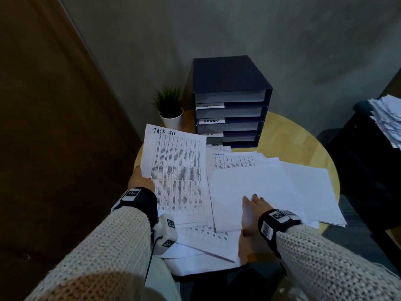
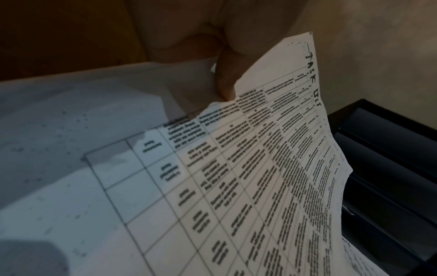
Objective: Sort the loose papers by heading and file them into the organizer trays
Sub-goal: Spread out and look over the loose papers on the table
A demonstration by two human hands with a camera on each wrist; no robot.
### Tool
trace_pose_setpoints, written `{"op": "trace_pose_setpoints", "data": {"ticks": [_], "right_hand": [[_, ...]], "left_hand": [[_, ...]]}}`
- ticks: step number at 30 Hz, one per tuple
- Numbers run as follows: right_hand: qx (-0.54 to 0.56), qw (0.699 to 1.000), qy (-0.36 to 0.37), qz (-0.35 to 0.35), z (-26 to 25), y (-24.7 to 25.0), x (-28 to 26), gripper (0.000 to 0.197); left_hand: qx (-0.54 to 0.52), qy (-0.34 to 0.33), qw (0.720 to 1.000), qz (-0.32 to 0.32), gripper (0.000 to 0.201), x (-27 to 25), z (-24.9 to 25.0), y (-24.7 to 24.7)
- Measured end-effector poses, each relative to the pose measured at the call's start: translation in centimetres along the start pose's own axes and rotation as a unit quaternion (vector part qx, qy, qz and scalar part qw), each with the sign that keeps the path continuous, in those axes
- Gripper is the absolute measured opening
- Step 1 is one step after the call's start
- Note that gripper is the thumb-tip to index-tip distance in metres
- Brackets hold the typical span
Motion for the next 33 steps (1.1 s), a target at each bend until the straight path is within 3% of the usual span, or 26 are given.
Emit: {"op": "trace_pose_setpoints", "data": {"ticks": [5,9,14,21,30,33], "right_hand": [[-0.039,0.999,-0.012,-0.029,0.4,1.0,-0.5,0.047],[0.080,0.992,-0.068,0.063,1.8,4.4,-1.7,0.036],[0.275,0.940,-0.079,0.187,2.6,8.8,-4.2,0.035],[0.431,0.852,-0.023,0.296,3.1,12.8,-6.3,0.031],[0.528,0.797,0.020,0.294,2.8,13.8,-6.8,0.034],[0.543,0.790,0.021,0.285,2.5,13.3,-6.4,0.041]], "left_hand": [[-0.042,-0.001,0.999,0.026,0.031,-0.5,-0.1,1.0],[-0.080,0.003,0.996,0.047,0.031,-0.9,-0.1,1.4],[-0.102,-0.025,0.992,0.071,0.033,-1.9,0.9,2.3],[-0.130,-0.051,0.987,0.084,0.034,-2.5,2.8,3.5],[-0.186,-0.081,0.974,0.101,0.036,-2.7,5.5,5.2],[-0.199,-0.090,0.974,0.060,0.041,-3.0,6.9,4.9]]}}
Point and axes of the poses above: each hand's wrist, its own x-axis towards the middle knuckle, its own y-axis out of the back of the hand, z = x × y, the point moved 4 cm from there along x, towards the middle knuckle, and after that the axes turned 3 degrees about x, right-handed, at the moved point
